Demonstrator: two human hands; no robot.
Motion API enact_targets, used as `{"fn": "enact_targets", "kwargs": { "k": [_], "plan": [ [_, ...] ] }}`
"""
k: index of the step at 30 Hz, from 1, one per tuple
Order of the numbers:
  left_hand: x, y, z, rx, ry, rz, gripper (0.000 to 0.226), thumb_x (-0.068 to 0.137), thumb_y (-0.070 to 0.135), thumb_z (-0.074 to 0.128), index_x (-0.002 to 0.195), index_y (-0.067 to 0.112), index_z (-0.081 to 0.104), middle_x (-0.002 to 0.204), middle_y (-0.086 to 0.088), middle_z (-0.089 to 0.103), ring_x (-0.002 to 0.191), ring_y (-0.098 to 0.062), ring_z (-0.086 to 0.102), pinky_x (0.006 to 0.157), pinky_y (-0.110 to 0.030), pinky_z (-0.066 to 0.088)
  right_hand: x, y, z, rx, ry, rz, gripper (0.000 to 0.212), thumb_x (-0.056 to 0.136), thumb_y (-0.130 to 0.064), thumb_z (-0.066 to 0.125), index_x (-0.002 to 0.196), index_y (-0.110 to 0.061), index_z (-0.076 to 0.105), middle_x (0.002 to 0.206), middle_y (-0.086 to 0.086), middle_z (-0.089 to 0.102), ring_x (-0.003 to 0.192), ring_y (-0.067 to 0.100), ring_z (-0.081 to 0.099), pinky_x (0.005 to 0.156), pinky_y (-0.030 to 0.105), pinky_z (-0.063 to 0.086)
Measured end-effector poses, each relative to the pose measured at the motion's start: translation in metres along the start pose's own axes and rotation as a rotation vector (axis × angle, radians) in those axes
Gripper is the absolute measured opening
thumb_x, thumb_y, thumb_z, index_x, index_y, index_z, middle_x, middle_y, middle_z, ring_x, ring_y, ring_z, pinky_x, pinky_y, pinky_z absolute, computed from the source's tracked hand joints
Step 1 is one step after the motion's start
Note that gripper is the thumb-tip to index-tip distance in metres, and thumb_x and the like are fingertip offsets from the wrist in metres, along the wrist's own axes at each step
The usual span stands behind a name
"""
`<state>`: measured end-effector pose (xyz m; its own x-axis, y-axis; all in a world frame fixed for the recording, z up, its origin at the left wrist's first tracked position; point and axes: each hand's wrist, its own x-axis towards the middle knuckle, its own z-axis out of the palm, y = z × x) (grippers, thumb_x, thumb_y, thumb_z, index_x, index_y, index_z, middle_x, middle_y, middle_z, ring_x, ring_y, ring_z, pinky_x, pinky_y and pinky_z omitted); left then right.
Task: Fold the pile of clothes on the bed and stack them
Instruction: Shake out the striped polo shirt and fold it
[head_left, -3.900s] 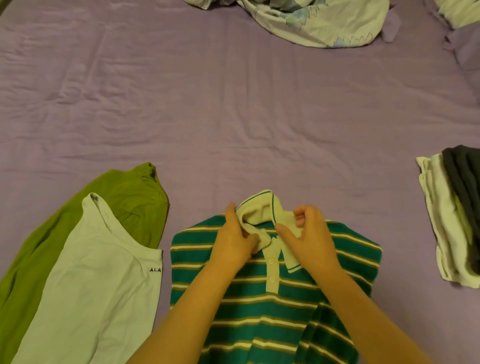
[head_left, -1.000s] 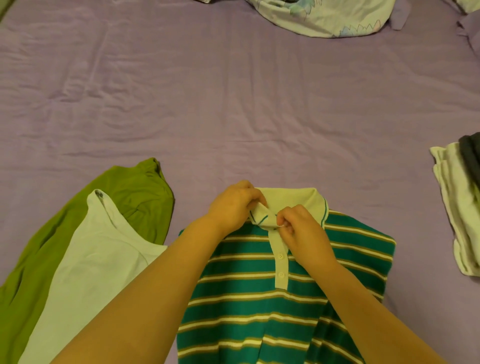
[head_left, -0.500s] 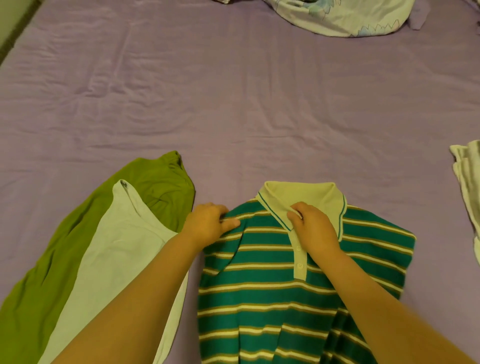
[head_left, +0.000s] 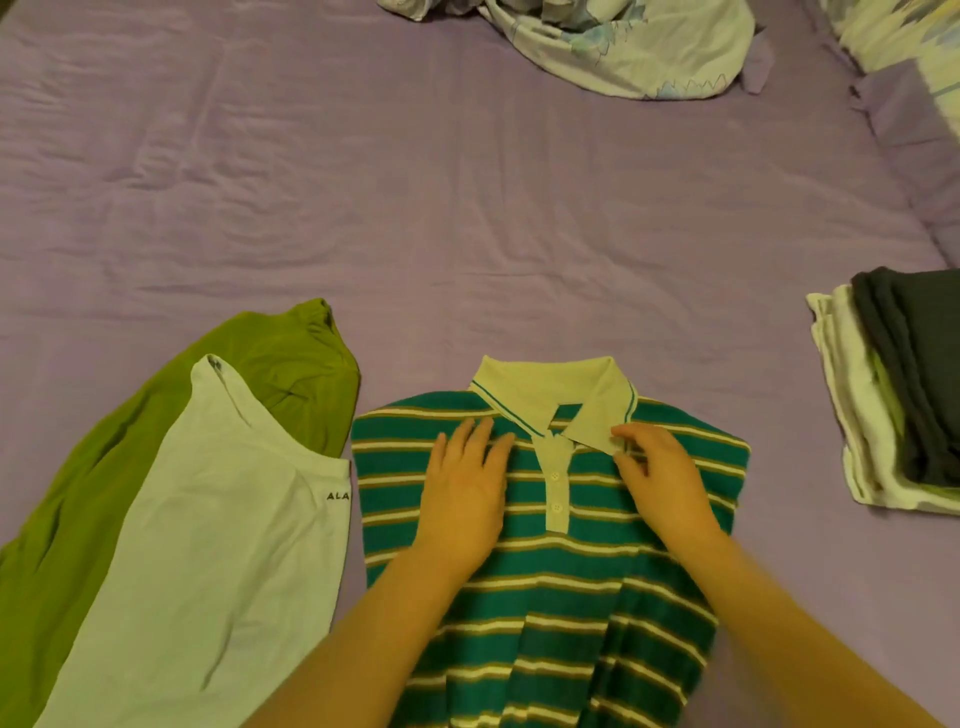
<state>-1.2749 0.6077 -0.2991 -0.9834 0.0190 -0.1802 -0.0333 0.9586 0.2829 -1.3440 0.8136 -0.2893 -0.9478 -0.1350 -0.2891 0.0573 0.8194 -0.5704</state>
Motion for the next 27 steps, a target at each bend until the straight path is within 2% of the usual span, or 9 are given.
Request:
{"fn": "enact_targets", "kwargs": {
  "k": [3, 5, 8, 10, 12, 15, 18, 23, 27],
  "plan": [
    [-0.004, 0.048, 0.020, 0.023, -0.183, 0.210, 0.051, 0.102, 0.027, 0.032, 0.151, 0.024, 0.017, 0.160, -0.005, 0.008, 0.148, -0.027, -0.002, 0.119, -0.048, -0.006, -0.001, 0.031, -0.026, -0.160, 0.086, 0.005, 0.027, 0.096, -0.011, 0.051, 0.120, -0.011, 0.064, 0.122, 0.010, 0.062, 0.117, 0.026, 0.049, 0.101, 0.035, 0.035],
    [0.004, 0.074, 0.031, 0.087, -0.261, 0.286, 0.051, 0.104, 0.032, 0.027, 0.152, 0.023, 0.011, 0.161, -0.006, 0.002, 0.147, -0.028, -0.007, 0.118, -0.049, -0.009, 0.003, 0.049, -0.038, -0.259, 0.127, 0.026, 0.029, 0.096, -0.012, 0.050, 0.122, -0.014, 0.062, 0.125, 0.009, 0.060, 0.124, 0.029, 0.043, 0.102, 0.041, 0.031],
    [0.019, 0.100, 0.042, 0.174, -0.328, 0.340, 0.057, 0.103, 0.043, 0.023, 0.153, 0.024, 0.003, 0.161, -0.007, -0.008, 0.146, -0.029, -0.014, 0.117, -0.051, -0.012, 0.013, 0.070, -0.044, -0.222, 0.081, 0.080, 0.044, 0.095, -0.015, 0.053, 0.138, -0.014, 0.045, 0.140, 0.010, 0.048, 0.132, 0.030, 0.037, 0.107, 0.043, 0.030],
    [0.026, 0.108, 0.048, 0.219, -0.361, 0.343, 0.060, 0.102, 0.047, 0.021, 0.152, 0.025, -0.003, 0.160, -0.006, -0.014, 0.145, -0.029, -0.018, 0.114, -0.052, -0.015, 0.018, 0.081, -0.043, -0.067, 0.047, 0.184, 0.056, 0.093, -0.019, 0.059, 0.142, -0.009, 0.037, 0.140, 0.014, 0.045, 0.129, 0.031, 0.041, 0.105, 0.041, 0.033],
    [0.029, 0.112, 0.053, 0.243, -0.368, 0.333, 0.062, 0.101, 0.050, 0.020, 0.152, 0.026, -0.007, 0.159, -0.006, -0.017, 0.145, -0.029, -0.021, 0.112, -0.053, -0.018, 0.018, 0.090, -0.044, 0.054, 0.045, 0.231, 0.053, 0.090, -0.022, 0.063, 0.136, -0.006, 0.043, 0.130, 0.015, 0.053, 0.120, 0.032, 0.049, 0.096, 0.039, 0.040],
    [0.032, 0.118, 0.058, 0.231, -0.352, 0.312, 0.065, 0.099, 0.056, 0.016, 0.150, 0.028, -0.013, 0.157, -0.006, -0.022, 0.143, -0.031, -0.024, 0.110, -0.054, -0.020, 0.021, 0.103, -0.053, 0.147, 0.107, 0.181, 0.041, 0.090, -0.018, 0.063, 0.127, -0.008, 0.049, 0.117, 0.012, 0.060, 0.105, 0.025, 0.056, 0.083, 0.030, 0.042],
    [0.041, 0.125, 0.062, 0.220, -0.341, 0.288, 0.065, 0.097, 0.060, 0.011, 0.149, 0.032, -0.016, 0.157, -0.004, -0.024, 0.142, -0.032, -0.027, 0.109, -0.058, -0.019, 0.036, 0.110, -0.065, 0.208, 0.196, 0.171, 0.046, 0.090, -0.017, 0.064, 0.131, -0.012, 0.045, 0.116, 0.008, 0.058, 0.103, 0.023, 0.055, 0.080, 0.027, 0.041],
    [0.036, 0.137, 0.071, 0.252, -0.315, 0.201, 0.067, 0.096, 0.060, 0.013, 0.149, 0.031, -0.015, 0.157, -0.005, -0.022, 0.142, -0.034, -0.026, 0.110, -0.062, -0.018, 0.029, 0.111, -0.046, 0.362, 0.209, 0.248, 0.072, 0.087, -0.020, 0.068, 0.145, -0.008, 0.027, 0.140, 0.012, 0.046, 0.124, 0.026, 0.049, 0.096, 0.029, 0.041],
    [-0.009, 0.141, 0.075, 0.211, -0.284, 0.128, 0.067, 0.099, 0.054, 0.022, 0.151, 0.027, -0.010, 0.159, -0.009, -0.015, 0.144, -0.035, -0.019, 0.107, -0.058, -0.022, -0.025, 0.108, -0.022, 0.488, 0.211, 0.311, 0.083, 0.082, -0.019, 0.073, 0.148, -0.012, 0.024, 0.142, 0.010, 0.044, 0.128, 0.025, 0.046, 0.104, 0.042, 0.043]
  ]
}}
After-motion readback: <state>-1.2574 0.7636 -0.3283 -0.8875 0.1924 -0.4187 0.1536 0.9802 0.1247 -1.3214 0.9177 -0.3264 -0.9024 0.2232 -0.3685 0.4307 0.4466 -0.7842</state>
